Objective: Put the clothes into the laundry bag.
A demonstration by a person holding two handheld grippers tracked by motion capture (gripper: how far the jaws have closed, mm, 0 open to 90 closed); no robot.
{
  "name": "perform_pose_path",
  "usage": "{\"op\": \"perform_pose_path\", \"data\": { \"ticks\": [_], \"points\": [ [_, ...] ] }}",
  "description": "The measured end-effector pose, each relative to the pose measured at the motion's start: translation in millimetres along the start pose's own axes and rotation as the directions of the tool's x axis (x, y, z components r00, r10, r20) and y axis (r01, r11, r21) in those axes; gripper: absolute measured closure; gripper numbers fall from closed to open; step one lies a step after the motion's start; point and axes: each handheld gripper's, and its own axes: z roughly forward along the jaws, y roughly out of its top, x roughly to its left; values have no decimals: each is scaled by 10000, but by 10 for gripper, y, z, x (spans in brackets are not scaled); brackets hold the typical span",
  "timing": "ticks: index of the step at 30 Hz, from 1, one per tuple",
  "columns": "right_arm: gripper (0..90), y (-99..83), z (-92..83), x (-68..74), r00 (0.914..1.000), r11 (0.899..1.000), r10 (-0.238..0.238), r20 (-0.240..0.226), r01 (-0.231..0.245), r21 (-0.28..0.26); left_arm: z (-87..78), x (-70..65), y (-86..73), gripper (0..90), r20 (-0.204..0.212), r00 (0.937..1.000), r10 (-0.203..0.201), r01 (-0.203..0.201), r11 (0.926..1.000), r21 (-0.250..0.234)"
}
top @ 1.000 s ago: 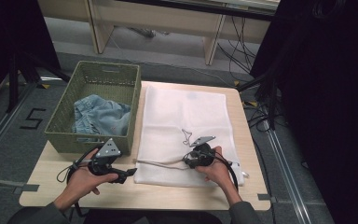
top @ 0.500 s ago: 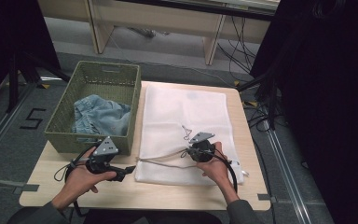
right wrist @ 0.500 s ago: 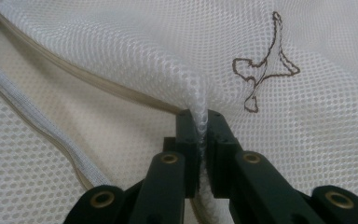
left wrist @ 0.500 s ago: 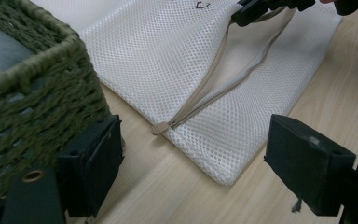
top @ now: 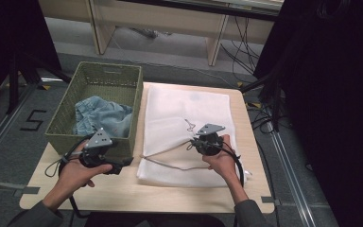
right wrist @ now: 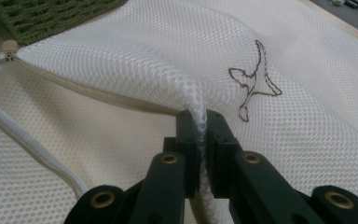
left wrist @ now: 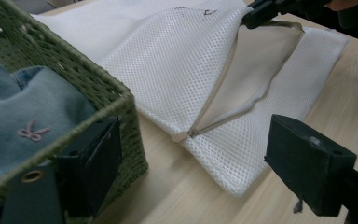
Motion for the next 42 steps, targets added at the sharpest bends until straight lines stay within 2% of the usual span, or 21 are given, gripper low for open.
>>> {"op": "perform_pose_path", "data": {
  "ticks": [4,6,7,8,10,13,14,15,18,19,20,23,24,26,28,32,34,36,37,40,42],
  "points": [
    [860,28,-35,-23,9999,9997,135,-1,-135,-188,-71,140,105,171,4,9999,113,-113,9999,120],
    [859,49,-79,-46,9992,9990,406,-21,-406,-195,-111,223,190,156,-209,9995,218,-215,9996,158],
    [859,49,-79,-46,9992,9990,406,-21,-406,-195,-131,279,235,156,-331,9988,347,-344,9994,85],
    [859,63,-94,-62,9995,9991,299,-46,-300,-310,-145,351,293,160,-496,9984,261,-258,9996,58],
    [859,63,-96,-64,9997,9991,255,-3,-255,-342,-173,494,376,154,-630,9971,437,-417,9986,325],
    [858,75,-104,-64,9993,9989,372,-52,-373,-299,-163,760,479,156,-1271,9919,-2,38,9996,281],
    [858,72,-102,-66,9994,9990,345,-72,-347,-273,-138,958,524,168,-1719,9851,-2,127,9974,715],
    [858,72,-102,-66,9994,9990,345,-72,-347,-273,-138,958,524,168,-1719,9851,-2,127,9974,715],
    [856,74,-95,-83,9994,9986,354,-53,-356,-401,-97,1240,572,163,-2112,9774,88,218,9897,1418],
    [856,74,-95,-83,9994,9986,354,-53,-356,-401,-70,1312,576,163,-2215,9751,-151,457,9900,1335],
    [856,75,-99,-85,9993,9987,354,-91,-357,-362,-44,1397,585,157,-2259,9739,-232,584,9869,1504],
    [855,72,-104,-82,9992,9992,356,-163,-359,-175,23,1532,600,165,-2353,9715,-293,706,9831,1689],
    [854,77,-96,-84,9994,9991,327,-132,-330,-253,72,1615,595,165,-2356,9703,-545,962,9809,1693],
    [853,73,-96,-65,9988,9988,457,-178,-460,-168,103,1651,587,163,-2313,9707,-654,1070,9793,1720],
    [852,69,-93,-72,9995,9995,288,-150,-290,-146,174,1709,570,161,-2228,9718,-771,1184,9768,1783],
    [850,63,-79,-61,9993,9994,342,-176,-343,-98,350,1759,536,160,-1992,9774,-714,1097,9759,1884],
    [850,61,-75,-59,9992,9993,354,-169,-356,-91,416,1781,533,160,-1760,9812,-790,1164,9700,2133],
    [848,64,-68,-65,9995,9995,287,-151,-289,-140,498,1802,516,160,-1747,9822,-690,1081,9683,2253],
    [847,63,-67,-62,9994,9994,306,-165,-308,-133,538,1828,510,160,-1660,9839,-655,1073,9604,2571],
    [844,46,-47,-64,9991,9992,385,-150,-387,-138,638,1872,469,158,-1551,9836,-923,1329,9518,2764],
    [843,46,-48,-66,9991,9993,363,-230,-365,-80,721,1858,423,156,-1450,9862,-800,1201,9485,2932]
  ]
}}
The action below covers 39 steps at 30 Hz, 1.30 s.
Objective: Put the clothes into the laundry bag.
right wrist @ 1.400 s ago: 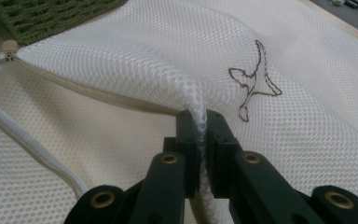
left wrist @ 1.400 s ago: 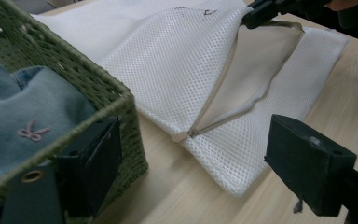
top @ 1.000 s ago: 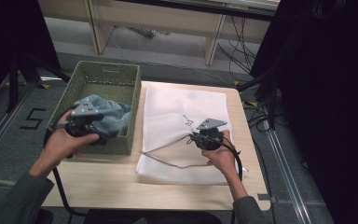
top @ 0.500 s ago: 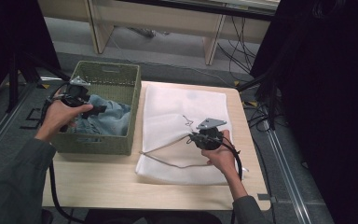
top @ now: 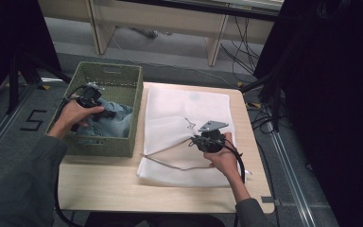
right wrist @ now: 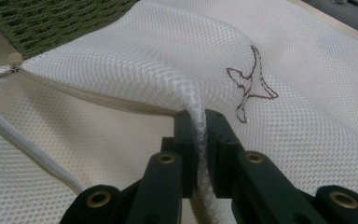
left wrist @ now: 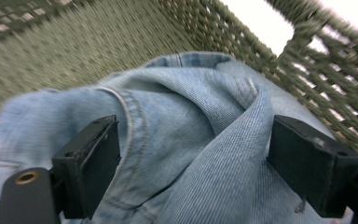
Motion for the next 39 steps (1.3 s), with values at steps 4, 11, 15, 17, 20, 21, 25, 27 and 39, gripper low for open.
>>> {"op": "perform_pose_path", "data": {
  "ticks": [4,11,15,17,20,21,25,27,39],
  "points": [
    [840,-15,12,11,9999,9997,143,-33,-142,194,147,-40,-12,144,73,10000,-37,34,9995,303],
    [834,-24,44,30,10000,9997,35,-73,-33,251,409,23,-76,86,88,9998,-168,155,9921,1248],
    [834,-38,53,30,9999,9995,50,-121,-46,303,469,-6,-64,98,-293,9990,-333,372,9887,1451],
    [834,-36,61,32,10000,9996,17,-82,-14,276,500,-5,-70,253,-363,9993,-127,196,9806,1950],
    [833,-41,54,38,10000,9995,-6,-70,8,323,518,-22,-67,538,-802,9967,-133,292,9791,2013],
    [834,-38,50,36,10000,9996,21,-85,-18,299,522,-33,-62,604,-847,9963,-111,278,9799,1978],
    [837,-41,54,41,10000,9994,3,-65,-1,333,423,17,-17,787,-1329,9897,-528,698,9895,1263],
    [839,-35,57,36,10000,9996,-61,-72,63,270,293,87,13,817,-2256,9651,-1329,1402,9900,162],
    [838,-34,61,38,9998,9993,-161,-106,164,336,202,39,66,183,-411,9561,-2900,2923,9538,696]
  ]
}}
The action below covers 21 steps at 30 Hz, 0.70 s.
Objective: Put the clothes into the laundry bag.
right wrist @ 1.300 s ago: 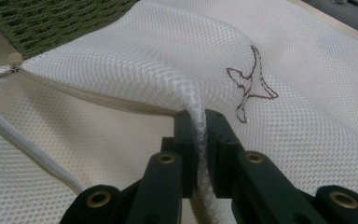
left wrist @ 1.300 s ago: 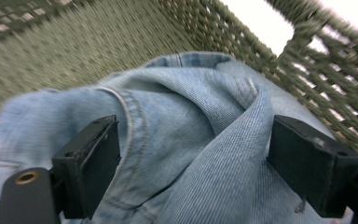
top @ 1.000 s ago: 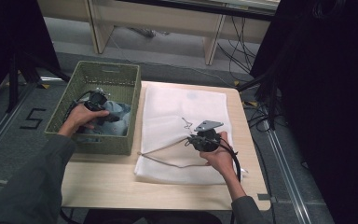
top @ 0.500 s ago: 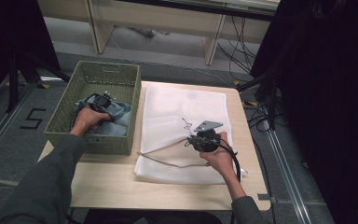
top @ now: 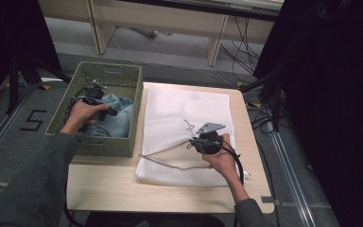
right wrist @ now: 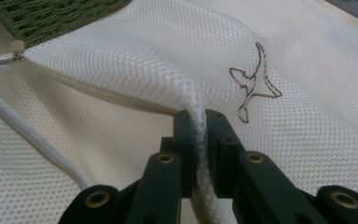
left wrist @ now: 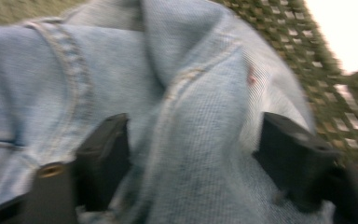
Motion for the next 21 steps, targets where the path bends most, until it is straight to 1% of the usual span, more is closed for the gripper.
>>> {"op": "perform_pose_path", "data": {
  "ticks": [1,2,3,5,6,7,8,9,11,12,13,15,17,18,19,21],
  "points": [
    [838,-1,8,-1,10000,10000,-48,41,49,-82,-1,-11,-4,173,188,9993,319,-320,9995,61],
    [837,-7,12,-1,10000,10000,-75,43,75,-59,11,-25,-12,173,288,9986,454,-454,9990,22],
    [838,-5,12,-2,10000,9999,-80,33,80,-61,20,-27,-12,159,440,9979,466,-466,9989,-5],
    [838,-2,16,-1,10000,9999,-54,62,54,-87,51,-44,-22,148,820,9963,245,-230,9996,-190],
    [837,-3,19,-2,9999,9999,-98,60,98,-87,66,-51,-31,149,886,9949,474,-468,9989,-86],
    [837,-12,20,7,10000,10000,-15,32,15,17,80,-70,-39,149,991,9936,534,-529,9986,-80],
    [837,-12,20,7,10000,10000,-15,32,15,17,75,-78,-42,149,1028,9918,756,-763,9971,35],
    [837,-15,21,10,10000,10000,58,22,-58,42,79,-101,-45,149,964,9926,740,-731,9972,-124],
    [837,-11,29,9,10000,9999,70,-44,-69,85,60,-112,-42,148,1091,9919,648,-628,9978,-215],
    [836,-13,32,9,10000,10000,26,9,-26,76,46,-123,-42,147,1162,9912,627,-593,9977,-322],
    [835,-19,38,13,10000,10000,-14,27,13,62,27,-125,-42,147,1220,9892,808,-775,9965,-315],
    [835,-20,38,13,10000,10000,13,24,-13,78,7,-147,-50,141,1387,9864,883,-826,9955,-463],
    [833,-17,38,13,10000,10000,17,12,-17,70,-1,-173,-69,116,1420,9819,1254,-1197,9916,-482],
    [833,-20,37,16,10000,9999,31,6,-31,111,-11,-164,-74,115,1436,9778,1527,-1489,9882,-369],
    [833,-20,37,16,10000,9999,31,6,-31,111,-3,-180,-83,115,1452,9798,1372,-1310,9900,-520],
    [833,-17,37,13,10000,10000,35,23,-35,62,-11,-178,-92,114,1525,9795,1318,-1250,9907,-532]
  ]
}}
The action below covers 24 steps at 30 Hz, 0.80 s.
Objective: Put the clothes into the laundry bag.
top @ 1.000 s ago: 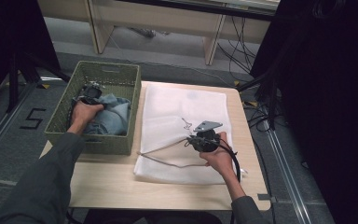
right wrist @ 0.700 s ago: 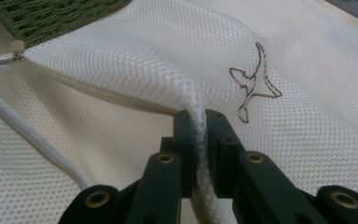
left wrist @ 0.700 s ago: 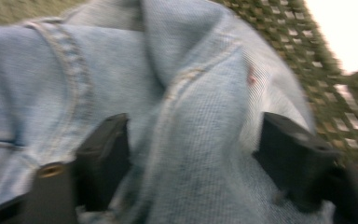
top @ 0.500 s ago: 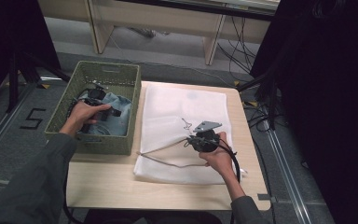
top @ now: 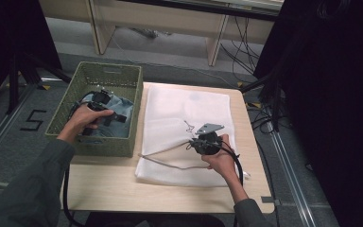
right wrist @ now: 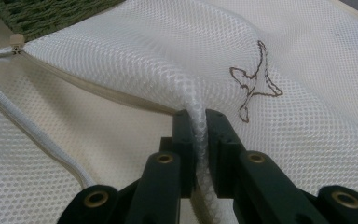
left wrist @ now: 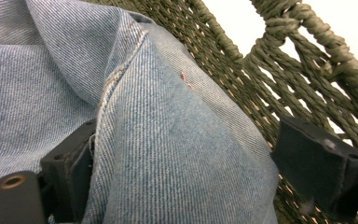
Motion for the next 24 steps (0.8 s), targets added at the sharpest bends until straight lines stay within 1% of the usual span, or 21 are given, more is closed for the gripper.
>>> {"op": "perform_pose_path", "data": {
  "ticks": [1,2,3,5,6,7,8,9,10,11,12,13,14,15,16,17,18,19,21,22,24],
  "points": [
    [833,4,1,0,10000,10000,1,2,-1,1,0,4,-7,114,-43,10000,90,-90,10000,8],
    [831,1,4,8,10000,10000,3,-7,-3,72,5,11,-17,138,-104,9993,364,-361,9991,209],
    [831,1,4,8,10000,10000,3,-7,-3,72,15,23,-25,138,-284,9963,812,-793,9949,622],
    [831,-1,11,8,10000,9999,-76,-6,77,73,98,15,-51,141,-917,9872,1302,-1185,9853,1231],
    [829,5,10,13,10000,9999,-61,-14,61,85,171,14,-75,123,-1120,9828,1469,-1297,9805,1478],
    [829,5,10,13,10000,9999,-61,-14,61,85,217,18,-88,123,-1224,9808,1519,-1312,9779,1625],
    [828,3,4,17,10000,9999,-80,-19,80,102,282,16,-104,96,-1502,9779,1457,-1200,9785,1680],
    [828,3,4,17,10000,9999,-80,-19,80,102,319,26,-106,96,-1651,9723,1654,-1306,9704,2032],
    [828,2,5,18,10000,10000,-81,36,81,38,363,20,-115,78,-1843,9693,1630,-1227,9696,2119],
    [828,4,1,17,10000,10000,-74,27,74,26,393,12,-118,65,-1983,9649,1723,-1253,9654,2288],
    [828,7,0,17,10000,10000,-73,29,73,22,416,-4,-120,64,-2077,9602,1868,-1329,9595,2484],
    [828,7,0,18,10000,10000,-77,16,77,40,427,-15,-121,98,-2114,9550,2080,-1487,9526,2653],
    [828,4,2,19,9999,9999,-98,29,98,47,432,-27,-118,187,-2058,9580,1999,-1424,9540,2637],
    [828,0,3,19,9999,9999,-104,22,104,49,421,-37,-112,253,-1969,9637,1802,-1266,9580,2572],
    [830,0,3,18,9999,9999,-112,24,112,47,391,-29,-101,373,-1812,9645,1921,-1404,9542,2643],
    [832,2,3,19,10000,10000,-89,34,89,29,377,-35,-101,461,-1761,9669,1846,-1371,9582,2512],
    [837,4,2,20,9999,9999,-120,8,120,93,357,-40,-101,635,-1691,9689,1805,-1373,9611,2397],
    [837,4,2,20,9999,9999,-120,8,120,93,328,-31,-95,635,-1713,9668,1897,-1477,9617,2310],
    [840,-1,11,25,9999,9999,-123,104,123,17,262,4,-87,714,-1794,9705,1613,-1274,9742,1865],
    [842,-1,16,27,9998,9999,-117,151,117,-46,228,24,-84,726,-1847,9729,1394,-1123,9823,1499],
    [844,5,17,29,9998,9999,-140,110,140,9,139,35,-72,739,-2055,9705,1258,-1088,9898,921]
  ]
}}
